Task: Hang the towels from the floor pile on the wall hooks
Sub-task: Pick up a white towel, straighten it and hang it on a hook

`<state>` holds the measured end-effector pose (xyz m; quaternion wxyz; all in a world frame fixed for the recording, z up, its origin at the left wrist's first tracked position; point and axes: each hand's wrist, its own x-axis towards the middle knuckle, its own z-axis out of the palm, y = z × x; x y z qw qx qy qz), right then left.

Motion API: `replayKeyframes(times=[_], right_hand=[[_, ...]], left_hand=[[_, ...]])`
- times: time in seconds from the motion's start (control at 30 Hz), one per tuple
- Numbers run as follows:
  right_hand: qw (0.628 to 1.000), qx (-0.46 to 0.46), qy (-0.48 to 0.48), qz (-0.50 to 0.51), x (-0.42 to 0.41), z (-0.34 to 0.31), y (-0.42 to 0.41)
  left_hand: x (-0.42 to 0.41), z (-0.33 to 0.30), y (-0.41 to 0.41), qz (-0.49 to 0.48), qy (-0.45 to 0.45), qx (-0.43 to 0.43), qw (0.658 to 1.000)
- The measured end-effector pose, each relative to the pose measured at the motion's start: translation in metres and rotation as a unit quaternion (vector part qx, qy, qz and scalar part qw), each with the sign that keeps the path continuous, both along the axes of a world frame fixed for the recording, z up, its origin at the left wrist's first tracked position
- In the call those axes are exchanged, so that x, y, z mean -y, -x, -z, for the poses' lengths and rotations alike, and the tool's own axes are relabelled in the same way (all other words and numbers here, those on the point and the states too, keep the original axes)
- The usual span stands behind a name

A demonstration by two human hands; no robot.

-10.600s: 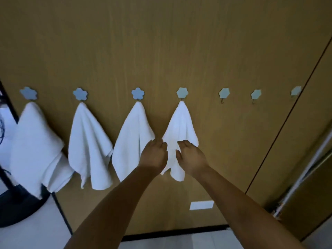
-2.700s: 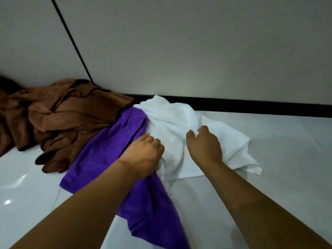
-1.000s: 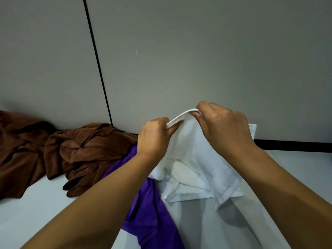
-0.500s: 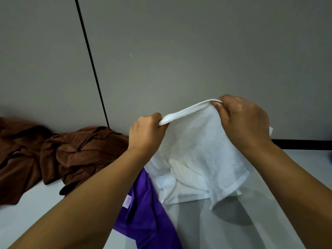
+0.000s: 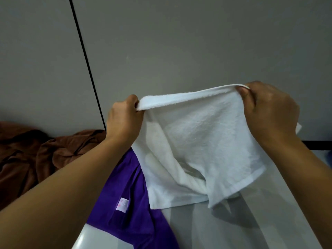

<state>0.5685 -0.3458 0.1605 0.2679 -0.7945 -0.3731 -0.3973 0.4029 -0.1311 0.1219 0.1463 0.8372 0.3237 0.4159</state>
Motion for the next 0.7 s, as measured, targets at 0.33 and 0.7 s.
replayKeyframes(times=[0.33, 0.7], right_hand=[[0.996, -0.063, -0.034, 0.049, 0.022, 0.010, -0.017], [0.972, -0.182, -0.106, 0.105, 0.046, 0.023, -0.036]], left_hand=[[-0.039, -0.010, 0.017, -0.069, 0.091, 0.100, 0.988], [-0.105, 0.003, 0.067, -0.166, 0.104, 0.106, 0.975]])
